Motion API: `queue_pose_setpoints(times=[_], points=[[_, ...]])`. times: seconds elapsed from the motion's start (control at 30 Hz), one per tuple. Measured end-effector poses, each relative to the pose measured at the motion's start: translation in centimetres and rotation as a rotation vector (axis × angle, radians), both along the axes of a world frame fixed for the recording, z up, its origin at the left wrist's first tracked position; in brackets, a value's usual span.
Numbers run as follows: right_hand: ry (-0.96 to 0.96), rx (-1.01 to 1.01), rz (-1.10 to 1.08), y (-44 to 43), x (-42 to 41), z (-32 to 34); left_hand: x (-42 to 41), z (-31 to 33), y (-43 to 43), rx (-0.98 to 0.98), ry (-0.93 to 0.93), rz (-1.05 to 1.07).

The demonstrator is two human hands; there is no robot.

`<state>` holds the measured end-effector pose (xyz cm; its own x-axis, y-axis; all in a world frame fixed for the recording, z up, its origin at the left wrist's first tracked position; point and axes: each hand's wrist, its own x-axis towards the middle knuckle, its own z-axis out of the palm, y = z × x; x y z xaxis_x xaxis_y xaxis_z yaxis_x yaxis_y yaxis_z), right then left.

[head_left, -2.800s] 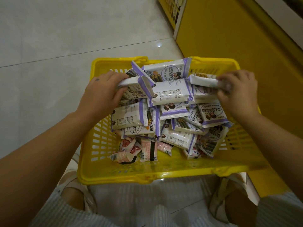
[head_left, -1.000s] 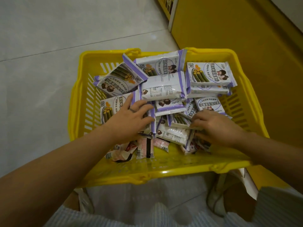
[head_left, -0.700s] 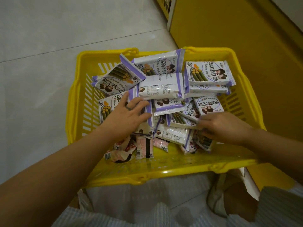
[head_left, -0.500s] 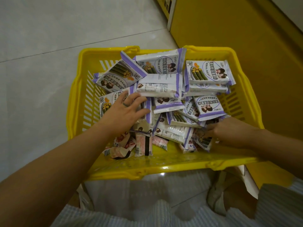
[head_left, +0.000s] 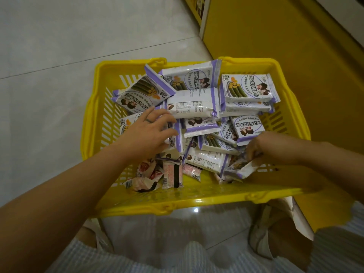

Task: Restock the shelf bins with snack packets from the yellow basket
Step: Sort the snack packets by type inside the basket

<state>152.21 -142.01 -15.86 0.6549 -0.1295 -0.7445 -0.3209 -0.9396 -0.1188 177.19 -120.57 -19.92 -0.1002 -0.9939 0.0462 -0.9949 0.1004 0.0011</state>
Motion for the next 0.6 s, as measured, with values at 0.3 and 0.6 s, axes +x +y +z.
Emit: queue_pose_setpoints(times=[0.3, 0.6], points=[[-0.616, 0.187, -0.478, -1.5, 3.6, 9.9, 0.2, 1.1, -0.5, -0.132, 0.041, 0.067], [-1.042, -0.309, -0.493, -0.8, 3.8, 6.6, 0.4, 0.5, -0.7, -0.122, 0.056, 0.112]])
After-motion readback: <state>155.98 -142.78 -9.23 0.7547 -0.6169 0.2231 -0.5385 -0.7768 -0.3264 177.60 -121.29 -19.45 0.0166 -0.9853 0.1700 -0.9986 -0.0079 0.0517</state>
